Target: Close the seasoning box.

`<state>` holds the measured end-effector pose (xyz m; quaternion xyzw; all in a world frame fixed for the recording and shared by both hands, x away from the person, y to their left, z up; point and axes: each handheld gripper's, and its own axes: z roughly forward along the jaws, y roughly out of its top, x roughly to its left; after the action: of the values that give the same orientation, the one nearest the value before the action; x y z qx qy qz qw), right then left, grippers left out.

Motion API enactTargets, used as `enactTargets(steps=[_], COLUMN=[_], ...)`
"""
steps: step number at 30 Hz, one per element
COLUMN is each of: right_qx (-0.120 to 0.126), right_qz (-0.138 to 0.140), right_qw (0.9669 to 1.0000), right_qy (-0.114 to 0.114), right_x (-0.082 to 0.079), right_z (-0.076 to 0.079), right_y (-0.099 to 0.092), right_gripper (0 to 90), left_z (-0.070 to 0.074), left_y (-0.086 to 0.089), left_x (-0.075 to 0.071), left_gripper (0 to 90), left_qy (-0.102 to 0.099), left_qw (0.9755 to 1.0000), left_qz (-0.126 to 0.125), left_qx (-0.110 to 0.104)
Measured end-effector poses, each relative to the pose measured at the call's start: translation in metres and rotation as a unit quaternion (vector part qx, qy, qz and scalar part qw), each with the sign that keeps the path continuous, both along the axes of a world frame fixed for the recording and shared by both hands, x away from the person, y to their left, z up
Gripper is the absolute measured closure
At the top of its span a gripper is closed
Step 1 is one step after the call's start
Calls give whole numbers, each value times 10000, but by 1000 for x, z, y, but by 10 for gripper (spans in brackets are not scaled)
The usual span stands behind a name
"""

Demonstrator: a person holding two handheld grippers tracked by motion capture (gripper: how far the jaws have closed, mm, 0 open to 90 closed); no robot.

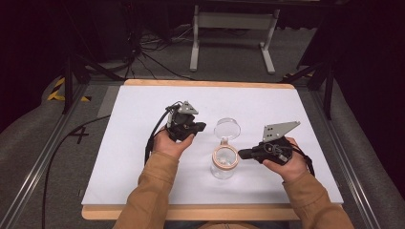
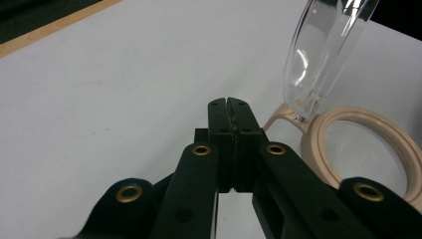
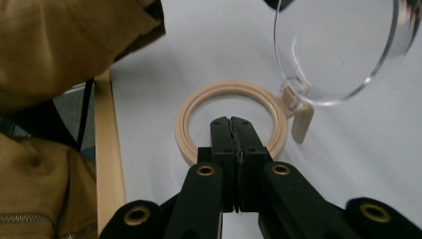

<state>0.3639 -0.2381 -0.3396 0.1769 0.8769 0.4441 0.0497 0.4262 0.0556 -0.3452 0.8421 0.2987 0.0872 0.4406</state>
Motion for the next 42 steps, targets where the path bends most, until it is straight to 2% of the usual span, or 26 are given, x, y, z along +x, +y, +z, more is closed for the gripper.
enactTargets(steps=[4, 7, 9, 12, 14, 19, 20, 24, 29, 36, 40, 42], right_qx=[165, 262, 407, 586, 656, 812, 892, 1000, 1008, 988, 979, 962], right_qz=[-144, -233, -342, -449, -480, -516, -532, -568, -569, -566, -548, -535], right_qw=[9996, 9991, 9981, 9969, 9964, 9951, 9945, 9933, 9933, 9935, 9937, 9939], right_qy=[-189, -245, -323, -288, -252, -211, -169, -54, -44, -53, -17, -26], right_x=[-1, 1, 2, 4, 6, 8, 10, 13, 14, 14, 14, 14], right_z=[-1, -2, -3, -6, -7, -9, -9, -10, -11, -11, -11, -11], right_y=[3, 2, 2, 3, 4, 4, 3, 2, 3, 3, 3, 4], right_gripper=[898, 898, 897, 897, 898, 898, 898, 898, 898, 898, 898, 898], left_z=[-6, -8, -9, -9, -9, -9, -9, -8, -8, -7, -6, -5], left_y=[-6, -9, -11, -12, -12, -13, -13, -14, -15, -15, -16, -15], left_x=[0, 0, 0, 0, 1, 0, 0, -1, -2, -4, -7, -7], left_gripper=[896, 896, 895, 895, 895, 895, 895, 894, 892, 890, 890, 889], left_qy=[44, 23, 28, 37, -4, 14, -50, -38, -60, -135, -138, -223], left_qw=[9998, 9999, 9998, 9995, 9997, 9996, 9996, 9995, 9993, 9980, 9978, 9972], left_qz=[-97, -117, -109, -113, -165, -203, -230, -243, -298, -599, -648, -707], left_qx=[-143, -95, -170, -278, -179, -202, -171, -191, -202, -138, -103, -58])
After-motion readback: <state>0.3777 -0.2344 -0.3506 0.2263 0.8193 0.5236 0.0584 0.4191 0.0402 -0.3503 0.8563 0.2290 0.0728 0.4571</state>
